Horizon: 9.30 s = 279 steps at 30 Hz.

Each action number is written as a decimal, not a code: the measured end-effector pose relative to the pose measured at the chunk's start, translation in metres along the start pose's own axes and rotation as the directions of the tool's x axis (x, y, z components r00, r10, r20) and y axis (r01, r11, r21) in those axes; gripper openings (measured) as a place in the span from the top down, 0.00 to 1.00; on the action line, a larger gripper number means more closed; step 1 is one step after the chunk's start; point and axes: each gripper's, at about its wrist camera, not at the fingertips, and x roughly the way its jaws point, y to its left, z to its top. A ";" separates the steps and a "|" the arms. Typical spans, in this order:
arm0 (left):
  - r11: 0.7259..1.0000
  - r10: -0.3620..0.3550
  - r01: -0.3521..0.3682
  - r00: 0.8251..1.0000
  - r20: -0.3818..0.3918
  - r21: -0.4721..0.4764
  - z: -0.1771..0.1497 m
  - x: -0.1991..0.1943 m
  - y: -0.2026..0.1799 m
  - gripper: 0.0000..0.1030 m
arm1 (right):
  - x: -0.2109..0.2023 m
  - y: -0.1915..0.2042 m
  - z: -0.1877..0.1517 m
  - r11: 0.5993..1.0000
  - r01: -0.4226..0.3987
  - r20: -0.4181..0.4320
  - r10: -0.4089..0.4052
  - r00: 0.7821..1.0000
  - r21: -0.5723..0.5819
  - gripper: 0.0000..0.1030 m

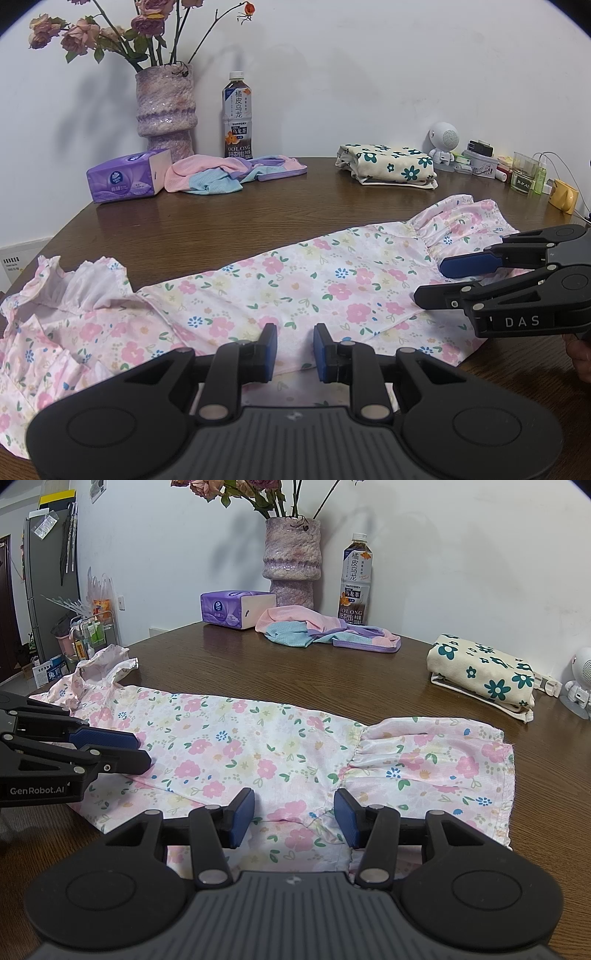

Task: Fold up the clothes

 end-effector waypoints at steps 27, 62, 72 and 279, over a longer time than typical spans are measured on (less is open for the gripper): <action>0.998 -0.066 0.065 0.997 0.051 0.011 0.015 -0.006 -0.030 0.81 | 0.000 -0.004 0.000 0.999 -0.024 0.001 0.024 1.000 0.027 0.51; 0.989 -0.021 0.022 1.000 0.007 -0.149 -0.016 -0.021 0.029 0.94 | 0.000 -0.004 0.000 0.999 -0.023 -0.001 0.023 1.000 0.028 0.50; 0.985 -0.017 0.018 1.000 0.009 -0.173 -0.021 -0.027 0.039 0.95 | 0.000 -0.003 0.000 1.000 -0.020 -0.002 0.020 1.000 0.023 0.50; 0.966 0.062 -0.049 0.997 0.045 -0.253 -0.012 -0.025 0.016 0.22 | -0.028 0.010 -0.008 0.998 0.026 0.077 -0.030 0.997 0.054 0.21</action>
